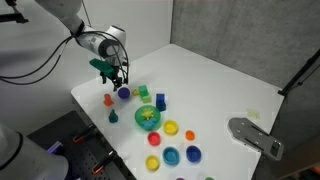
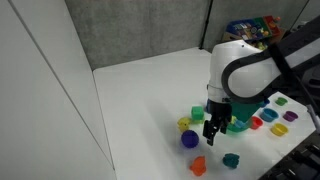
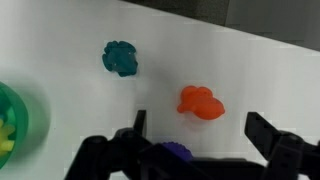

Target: Put the orange object inside the green bowl

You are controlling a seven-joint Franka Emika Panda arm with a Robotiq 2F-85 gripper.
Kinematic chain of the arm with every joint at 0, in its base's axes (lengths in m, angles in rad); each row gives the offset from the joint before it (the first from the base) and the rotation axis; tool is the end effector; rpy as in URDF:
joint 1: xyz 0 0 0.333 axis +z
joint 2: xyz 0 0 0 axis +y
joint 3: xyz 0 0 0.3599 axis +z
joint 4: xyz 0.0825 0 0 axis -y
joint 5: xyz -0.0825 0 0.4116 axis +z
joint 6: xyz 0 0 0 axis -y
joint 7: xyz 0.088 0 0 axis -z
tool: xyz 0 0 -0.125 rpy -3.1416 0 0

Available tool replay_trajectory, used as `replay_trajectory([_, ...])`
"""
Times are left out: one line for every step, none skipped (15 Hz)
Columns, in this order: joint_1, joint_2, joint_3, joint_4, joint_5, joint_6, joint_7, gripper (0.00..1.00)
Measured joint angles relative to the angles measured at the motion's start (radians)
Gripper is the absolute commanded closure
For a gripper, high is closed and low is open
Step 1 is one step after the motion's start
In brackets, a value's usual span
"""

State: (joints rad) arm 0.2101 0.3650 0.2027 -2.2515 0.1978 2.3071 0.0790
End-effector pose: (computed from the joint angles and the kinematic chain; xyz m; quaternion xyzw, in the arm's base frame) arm 0.4820 0.2225 0.1839 -0.9796 -0.0864 0.1714 0.0587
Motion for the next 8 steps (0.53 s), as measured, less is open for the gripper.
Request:
replay_trajectory([0.008,0.017,0.006,0.000,0.000,0.024,-0.005,0.00])
replay_trajectory([0.018,0.036,0.011,0.000,0.000,0.052,-0.009,0.00])
replay_trajectory([0.028,0.056,0.014,0.000,-0.002,0.079,-0.013,0.00])
replay_trajectory([0.037,0.076,0.017,0.001,-0.003,0.104,-0.017,0.00])
replay_trajectory([0.043,0.096,0.020,0.001,-0.006,0.126,-0.021,0.00])
replay_trajectory([0.047,0.116,0.023,0.001,-0.008,0.146,-0.024,0.00])
replay_trajectory([0.051,0.135,0.026,0.002,-0.008,0.163,-0.029,0.00])
replay_trajectory([0.053,0.152,0.030,0.002,-0.008,0.179,-0.035,0.00])
